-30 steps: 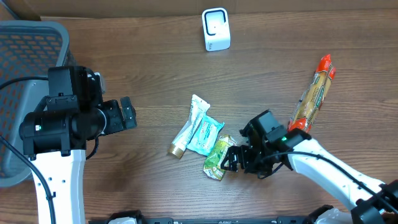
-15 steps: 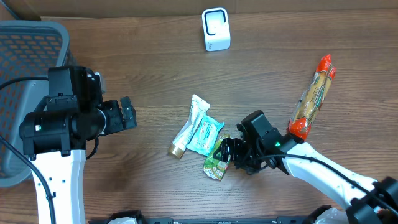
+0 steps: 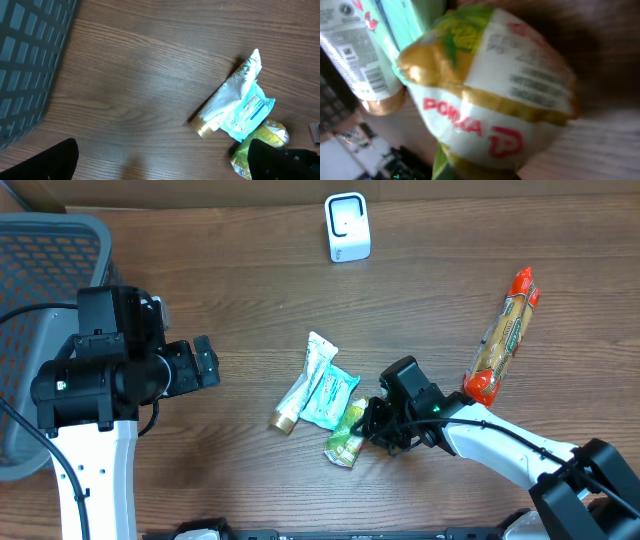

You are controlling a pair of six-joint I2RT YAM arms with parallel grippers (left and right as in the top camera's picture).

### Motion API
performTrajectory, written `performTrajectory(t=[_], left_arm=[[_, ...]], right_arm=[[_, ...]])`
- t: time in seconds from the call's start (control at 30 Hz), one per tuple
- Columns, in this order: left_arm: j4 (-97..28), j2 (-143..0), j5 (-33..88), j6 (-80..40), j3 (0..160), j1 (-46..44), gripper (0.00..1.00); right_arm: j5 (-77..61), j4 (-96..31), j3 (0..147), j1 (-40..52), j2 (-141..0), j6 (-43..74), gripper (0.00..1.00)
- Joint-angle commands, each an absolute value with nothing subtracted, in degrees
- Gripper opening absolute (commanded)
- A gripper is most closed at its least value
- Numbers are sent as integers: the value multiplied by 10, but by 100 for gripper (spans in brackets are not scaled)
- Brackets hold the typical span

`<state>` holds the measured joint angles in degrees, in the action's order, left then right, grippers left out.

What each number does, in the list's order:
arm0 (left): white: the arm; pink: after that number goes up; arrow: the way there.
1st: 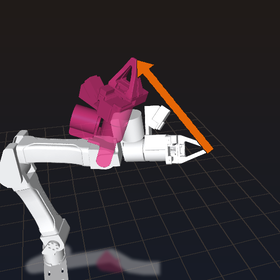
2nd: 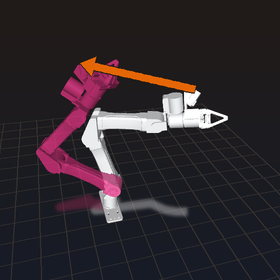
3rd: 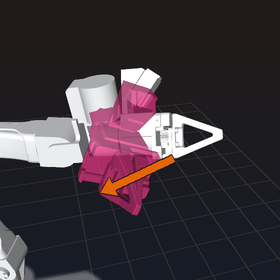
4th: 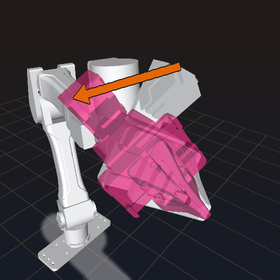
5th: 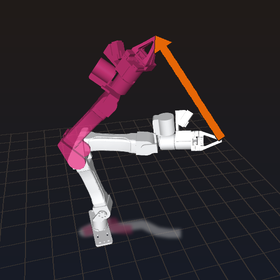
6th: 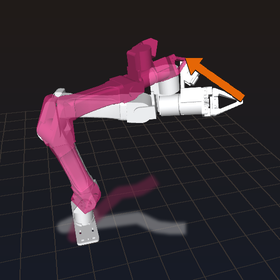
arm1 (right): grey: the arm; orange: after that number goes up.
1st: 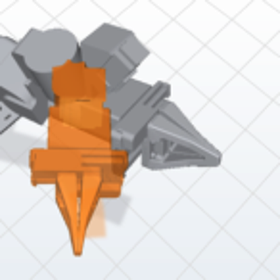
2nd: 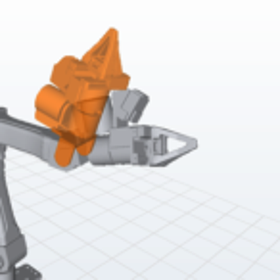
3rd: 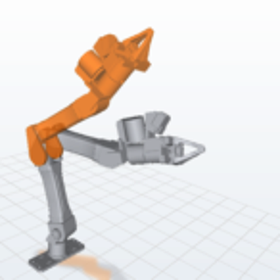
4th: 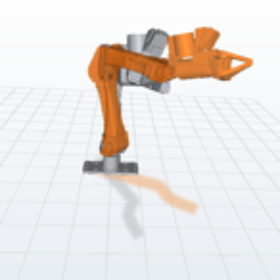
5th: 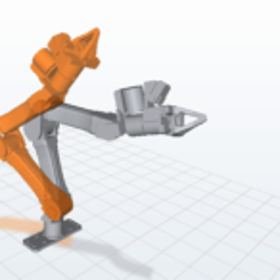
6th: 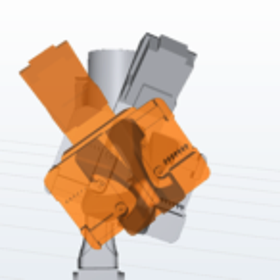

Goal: Scan the item barcode
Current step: 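Lower the right gripper onto the green Pokka pouch and grasp it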

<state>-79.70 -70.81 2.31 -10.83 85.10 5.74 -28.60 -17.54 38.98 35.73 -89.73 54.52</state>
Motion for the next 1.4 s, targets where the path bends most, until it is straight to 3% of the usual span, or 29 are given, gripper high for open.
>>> performTrajectory(t=[0.0, 0.2, 0.4, 0.53, 0.83, 1.03, 1.37], left_arm=[[-795, -708, 25, -118, 856, 59, 99], [-795, -708, 25, -118, 856, 59, 100], [-795, -708, 25, -118, 856, 59, 100], [-795, -708, 25, -118, 856, 59, 100], [-795, -708, 25, -118, 856, 59, 100], [-795, -708, 25, -118, 856, 59, 100], [-795, -708, 25, -118, 856, 59, 100]], right_arm=[[-282, -179, 395, 359, -895, 513, 4], [-215, -278, 441, 359, -850, 454, 4], [33, -565, 556, 359, -817, 425, 4], [148, -688, 616, 359, -839, 425, 4], [155, -660, 620, 360, -997, 382, 4], [88, -637, 622, 361, -1040, 340, 24], [39, -665, 685, 395, -1040, 343, 32]])
